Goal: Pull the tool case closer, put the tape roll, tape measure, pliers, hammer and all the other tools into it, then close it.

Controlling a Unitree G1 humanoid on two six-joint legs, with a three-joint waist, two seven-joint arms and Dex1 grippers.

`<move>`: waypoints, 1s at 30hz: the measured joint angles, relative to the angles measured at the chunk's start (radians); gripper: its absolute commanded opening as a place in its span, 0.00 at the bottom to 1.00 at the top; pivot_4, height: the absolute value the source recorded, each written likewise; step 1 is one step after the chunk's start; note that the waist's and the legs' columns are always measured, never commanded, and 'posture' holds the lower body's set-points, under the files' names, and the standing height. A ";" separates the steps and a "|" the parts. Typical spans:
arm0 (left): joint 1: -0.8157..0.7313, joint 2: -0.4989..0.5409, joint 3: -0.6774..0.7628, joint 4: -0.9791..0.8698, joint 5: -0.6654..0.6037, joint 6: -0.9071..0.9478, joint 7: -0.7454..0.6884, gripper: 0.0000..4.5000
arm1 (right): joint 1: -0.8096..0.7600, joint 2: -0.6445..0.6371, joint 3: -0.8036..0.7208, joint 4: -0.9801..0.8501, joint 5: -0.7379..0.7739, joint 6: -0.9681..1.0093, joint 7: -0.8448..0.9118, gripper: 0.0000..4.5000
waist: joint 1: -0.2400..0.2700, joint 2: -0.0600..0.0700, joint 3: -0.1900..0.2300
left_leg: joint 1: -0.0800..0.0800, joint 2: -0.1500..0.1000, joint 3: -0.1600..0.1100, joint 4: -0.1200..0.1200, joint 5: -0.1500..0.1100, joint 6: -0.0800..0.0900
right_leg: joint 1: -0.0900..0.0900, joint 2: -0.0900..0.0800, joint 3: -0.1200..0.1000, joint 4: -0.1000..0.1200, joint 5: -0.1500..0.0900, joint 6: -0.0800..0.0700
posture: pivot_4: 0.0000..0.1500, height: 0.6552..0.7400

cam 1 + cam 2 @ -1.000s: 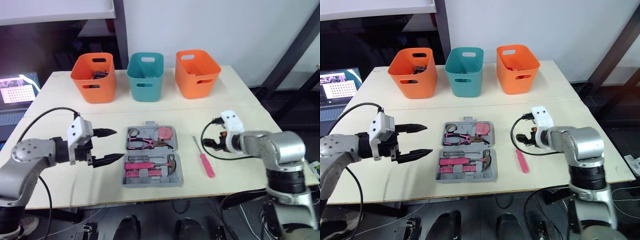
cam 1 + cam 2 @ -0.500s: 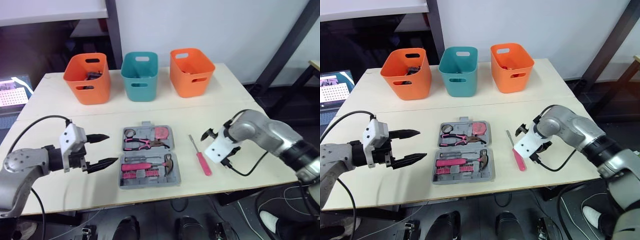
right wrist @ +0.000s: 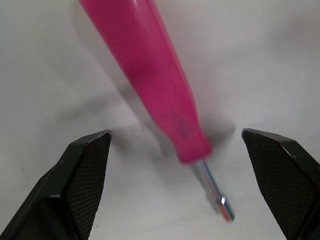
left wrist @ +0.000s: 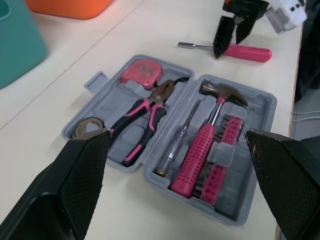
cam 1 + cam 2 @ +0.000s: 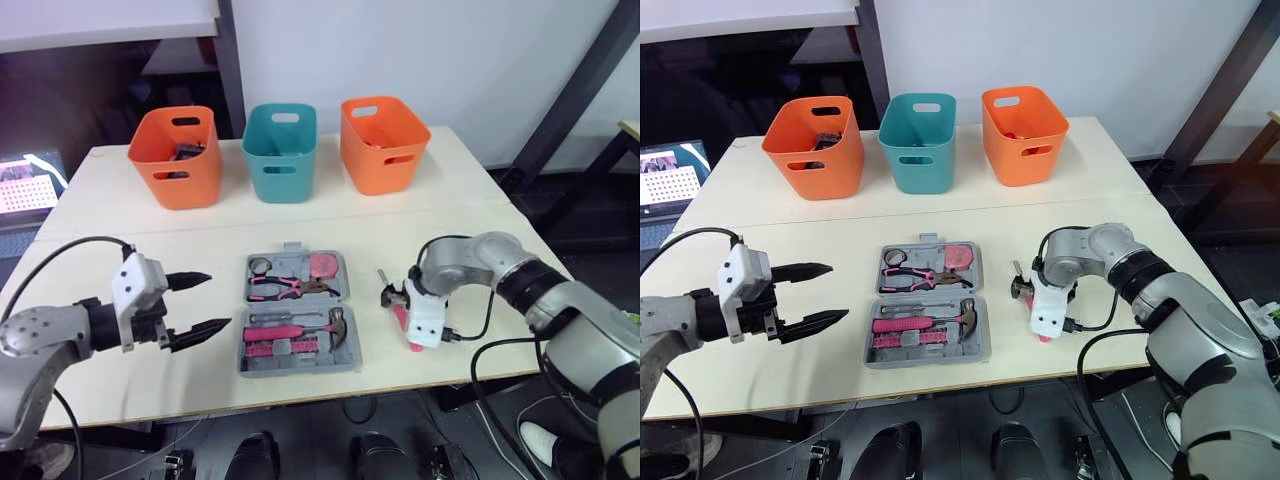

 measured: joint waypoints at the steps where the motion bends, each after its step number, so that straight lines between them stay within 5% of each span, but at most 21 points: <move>1: 0.005 0.000 0.003 -0.005 0.000 0.000 0.002 1.00 | 0.001 0.001 0.000 -0.002 -0.003 -0.007 0.001 0.87 | 0.000 0.000 0.000 | 0.001 0.000 0.000 0.000 0.000 0.000 | 0.000 0.000 0.000 0.001 0.000 0.000 | 1.00 1.00; 8: 0.010 0.000 0.014 -0.011 -0.003 0.001 0.005 1.00 | -0.006 0.021 0.002 0.046 -0.112 -0.007 -0.051 0.11 | -0.008 -0.005 -0.002 | 0.009 0.000 0.001 0.000 0.000 0.000 | 0.004 0.001 0.003 0.006 -0.002 -0.003 | 1.00 1.00; 15: 0.001 0.000 0.011 -0.011 -0.003 0.001 0.005 1.00 | 0.024 0.026 -0.045 0.058 -0.075 0.055 -0.014 0.10 | -0.005 -0.007 -0.002 | 0.017 0.000 0.003 -0.001 0.000 0.000 | 0.011 0.001 0.004 0.006 -0.003 -0.005 | 1.00 1.00; 20: -0.010 -0.003 -0.011 -0.009 -0.002 0.000 0.004 1.00 | 0.184 0.014 -0.238 -0.063 0.176 0.371 0.169 0.10 | 0.001 -0.007 -0.002 | 0.017 0.001 0.004 -0.001 0.000 0.000 | 0.010 0.000 0.005 0.007 -0.003 -0.004 | 1.00 1.00; 25: -0.020 -0.008 -0.028 0.005 0.005 -0.004 0.003 1.00 | 0.443 0.056 -0.508 -0.546 0.426 1.459 0.544 0.09 | 0.021 -0.006 -0.001 | 0.016 0.001 0.005 0.000 0.000 0.000 | 0.009 0.001 0.005 0.008 -0.003 -0.004 | 1.00 1.00; 30: -0.039 -0.011 -0.044 0.024 0.018 -0.019 0.002 1.00 | 0.452 0.107 -0.591 -0.677 0.482 2.171 0.525 0.09 | 0.028 -0.007 -0.002 | 0.015 0.001 0.006 0.000 -0.001 -0.001 | 0.008 -0.001 0.005 0.006 -0.003 -0.006 | 1.00 1.00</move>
